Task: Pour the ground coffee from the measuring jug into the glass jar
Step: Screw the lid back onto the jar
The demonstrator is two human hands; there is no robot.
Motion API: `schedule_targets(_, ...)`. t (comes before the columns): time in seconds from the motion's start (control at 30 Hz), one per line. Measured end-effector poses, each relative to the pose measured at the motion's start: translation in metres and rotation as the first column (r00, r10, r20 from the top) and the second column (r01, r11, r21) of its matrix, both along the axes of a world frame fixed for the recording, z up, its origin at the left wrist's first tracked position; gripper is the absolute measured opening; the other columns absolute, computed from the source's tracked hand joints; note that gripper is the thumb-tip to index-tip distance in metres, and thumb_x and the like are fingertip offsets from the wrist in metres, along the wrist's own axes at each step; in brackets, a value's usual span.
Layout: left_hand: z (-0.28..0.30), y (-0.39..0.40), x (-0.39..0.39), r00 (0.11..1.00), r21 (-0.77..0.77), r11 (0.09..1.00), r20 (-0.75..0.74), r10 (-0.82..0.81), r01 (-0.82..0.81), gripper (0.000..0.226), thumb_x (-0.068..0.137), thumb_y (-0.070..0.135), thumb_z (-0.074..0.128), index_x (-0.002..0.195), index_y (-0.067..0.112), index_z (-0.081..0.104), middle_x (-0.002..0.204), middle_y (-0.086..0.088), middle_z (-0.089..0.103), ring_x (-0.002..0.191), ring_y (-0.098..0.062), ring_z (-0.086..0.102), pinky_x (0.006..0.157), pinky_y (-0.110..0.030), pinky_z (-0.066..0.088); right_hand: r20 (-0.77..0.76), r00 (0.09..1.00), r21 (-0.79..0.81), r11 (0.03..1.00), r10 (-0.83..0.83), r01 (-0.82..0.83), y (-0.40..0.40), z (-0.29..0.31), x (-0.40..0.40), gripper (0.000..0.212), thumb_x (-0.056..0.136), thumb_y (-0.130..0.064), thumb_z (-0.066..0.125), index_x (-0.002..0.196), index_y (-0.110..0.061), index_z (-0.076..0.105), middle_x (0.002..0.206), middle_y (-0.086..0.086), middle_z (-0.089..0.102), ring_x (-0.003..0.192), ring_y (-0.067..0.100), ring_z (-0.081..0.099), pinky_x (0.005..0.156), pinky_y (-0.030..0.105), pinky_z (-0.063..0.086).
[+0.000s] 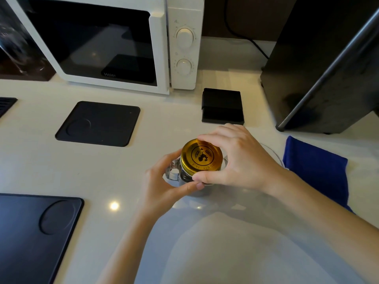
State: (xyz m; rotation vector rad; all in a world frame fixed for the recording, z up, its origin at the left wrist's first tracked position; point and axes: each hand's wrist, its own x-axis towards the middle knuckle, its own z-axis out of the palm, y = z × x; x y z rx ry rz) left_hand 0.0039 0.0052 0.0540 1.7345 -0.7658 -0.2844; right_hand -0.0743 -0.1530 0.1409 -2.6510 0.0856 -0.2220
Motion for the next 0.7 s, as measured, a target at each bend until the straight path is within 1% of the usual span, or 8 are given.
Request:
schedule_targets(0.03, 0.000, -0.002, 0.003, 1.000, 0.004, 1.000, 0.002, 0.000, 0.000, 0.069, 0.051, 0.049, 0.080, 0.113, 0.031, 0.057, 0.102, 0.015, 0.066, 0.093, 0.002, 0.062, 0.079, -0.010, 0.047, 0.003, 1.000, -0.005, 1.000, -0.004, 0.004, -0.001, 0.000, 0.003, 0.069, 0.061, -0.050, 0.075, 0.117, -0.015, 0.056, 0.106, 0.002, 0.061, 0.096, 0.008, 0.039, 0.079, 0.022, 0.030)
schedule_targets(0.17, -0.002, -0.014, 0.021, 1.000, 0.012, 1.000, -0.006, -0.001, 0.001, 0.068, 0.054, 0.047, 0.079, 0.115, 0.027, 0.057, 0.104, 0.011, 0.067, 0.094, 0.001, 0.061, 0.082, -0.014, 0.048, -0.013, 1.000, 0.059, 0.998, -0.020, 0.021, -0.011, 0.001, 0.018, 0.067, 0.061, -0.050, 0.076, 0.114, -0.014, 0.057, 0.102, 0.004, 0.061, 0.096, 0.017, 0.044, 0.080, 0.035, 0.044)
schedule_targets(0.27, -0.003, -0.029, 0.038, 1.000, 0.007, 1.000, -0.017, -0.008, 0.008, 0.070, 0.057, 0.043, 0.081, 0.118, 0.021, 0.056, 0.108, 0.003, 0.066, 0.099, -0.008, 0.061, 0.087, -0.025, 0.050, -0.001, 1.000, 0.093, 0.995, -0.029, 0.029, -0.022, 0.000, 0.034, 0.065, 0.062, -0.049, 0.074, 0.114, -0.014, 0.057, 0.105, 0.006, 0.061, 0.097, 0.019, 0.045, 0.080, 0.034, 0.043)
schedule_targets(0.4, -0.001, -0.053, 0.063, 0.998, -0.012, 0.999, -0.034, -0.049, 0.049, 0.064, 0.058, 0.039, 0.077, 0.116, 0.026, 0.052, 0.111, -0.005, 0.063, 0.104, -0.021, 0.060, 0.091, -0.036, 0.049, 0.004, 0.998, 0.106, 0.993, -0.056, 0.056, -0.043, -0.002, 0.056, 0.060, 0.064, -0.046, 0.075, 0.112, -0.013, 0.058, 0.104, 0.011, 0.060, 0.098, 0.022, 0.044, 0.078, 0.032, 0.039)
schedule_targets(0.47, -0.001, -0.063, 0.073, 0.998, -0.016, 0.998, -0.030, -0.061, 0.060, 0.062, 0.058, 0.038, 0.075, 0.114, 0.028, 0.051, 0.110, -0.004, 0.063, 0.104, -0.022, 0.060, 0.090, -0.035, 0.049, 0.005, 0.998, 0.103, 0.993, -0.062, 0.061, -0.053, -0.002, 0.065, 0.057, 0.064, -0.045, 0.075, 0.110, -0.014, 0.059, 0.103, 0.012, 0.060, 0.098, 0.023, 0.043, 0.077, 0.031, 0.035)
schedule_targets(0.57, -0.003, -0.075, 0.085, 0.998, -0.005, 0.998, -0.034, -0.061, 0.061, 0.064, 0.058, 0.043, 0.074, 0.115, 0.027, 0.051, 0.109, -0.002, 0.062, 0.103, -0.019, 0.059, 0.088, -0.029, 0.047, 0.017, 0.998, 0.116, 0.991, -0.065, 0.062, -0.064, -0.003, 0.075, 0.057, 0.064, -0.043, 0.076, 0.112, -0.017, 0.059, 0.105, 0.012, 0.060, 0.099, 0.020, 0.043, 0.078, 0.029, 0.030)
schedule_targets(0.63, -0.004, -0.081, 0.092, 0.998, -0.001, 0.999, -0.043, -0.053, 0.053, 0.065, 0.057, 0.046, 0.074, 0.115, 0.028, 0.051, 0.107, 0.002, 0.062, 0.102, -0.017, 0.059, 0.087, -0.026, 0.046, 0.012, 0.997, 0.111, 0.991, -0.072, 0.070, -0.070, -0.004, 0.082, 0.061, 0.064, -0.044, 0.076, 0.115, -0.016, 0.057, 0.109, 0.011, 0.059, 0.100, 0.018, 0.041, 0.081, 0.028, 0.029)
schedule_targets(0.7, -0.005, -0.085, 0.097, 0.998, 0.002, 0.999, -0.045, -0.044, 0.044, 0.066, 0.057, 0.048, 0.074, 0.115, 0.028, 0.052, 0.107, 0.003, 0.062, 0.102, -0.016, 0.059, 0.086, -0.027, 0.046, -0.001, 0.997, 0.103, 0.992, -0.078, 0.078, -0.076, -0.005, 0.089, 0.068, 0.064, -0.047, 0.076, 0.120, -0.015, 0.054, 0.113, 0.009, 0.057, 0.103, 0.018, 0.041, 0.083, 0.028, 0.029)
